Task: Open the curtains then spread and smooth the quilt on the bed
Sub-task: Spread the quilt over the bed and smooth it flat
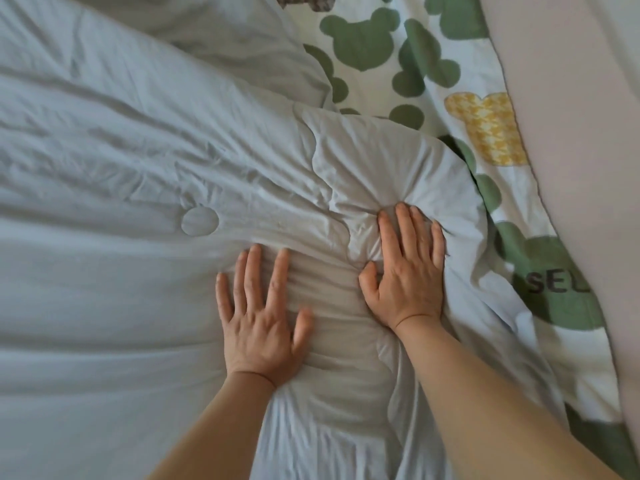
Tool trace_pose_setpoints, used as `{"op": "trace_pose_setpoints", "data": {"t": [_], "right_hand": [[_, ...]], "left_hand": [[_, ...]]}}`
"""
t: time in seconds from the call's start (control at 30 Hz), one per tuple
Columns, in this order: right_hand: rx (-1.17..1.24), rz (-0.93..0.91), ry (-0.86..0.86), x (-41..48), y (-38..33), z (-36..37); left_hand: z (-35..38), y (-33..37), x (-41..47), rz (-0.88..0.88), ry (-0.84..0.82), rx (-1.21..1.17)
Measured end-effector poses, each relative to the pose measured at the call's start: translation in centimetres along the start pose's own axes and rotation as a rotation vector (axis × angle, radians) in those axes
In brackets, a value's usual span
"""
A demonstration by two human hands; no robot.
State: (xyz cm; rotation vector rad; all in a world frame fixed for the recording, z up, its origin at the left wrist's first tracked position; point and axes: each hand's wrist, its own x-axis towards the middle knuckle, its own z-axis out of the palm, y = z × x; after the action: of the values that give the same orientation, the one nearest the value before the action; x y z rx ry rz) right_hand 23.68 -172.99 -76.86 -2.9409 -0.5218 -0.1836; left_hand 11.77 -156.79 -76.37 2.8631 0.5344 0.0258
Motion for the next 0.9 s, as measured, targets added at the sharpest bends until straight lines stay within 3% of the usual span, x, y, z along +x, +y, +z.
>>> {"op": "trace_pose_setpoints", "data": {"t": [0.2, 0.73, 0.8, 0.9], "right_hand": [[-0.013, -0.012, -0.004, 0.1, 0.1, -0.1], [-0.010, -0.011, -0.071, 0.3, 0.0, 0.0], [0.093, 0.015, 0.007, 1.4, -0.2, -0.6], [0.312, 0.107, 0.287, 6.6, -1.0, -2.1]], "left_hand": [[-0.7, -1.5, 7.7, -0.062, -0.055, 0.083], [-0.1, -1.9, 8.0, -0.051, -0.004, 0.062], [-0.1, -2.0, 8.0, -0.049, 0.009, 0.047], [0.0, -2.0, 8.1, -0.047, 0.014, 0.033]]}}
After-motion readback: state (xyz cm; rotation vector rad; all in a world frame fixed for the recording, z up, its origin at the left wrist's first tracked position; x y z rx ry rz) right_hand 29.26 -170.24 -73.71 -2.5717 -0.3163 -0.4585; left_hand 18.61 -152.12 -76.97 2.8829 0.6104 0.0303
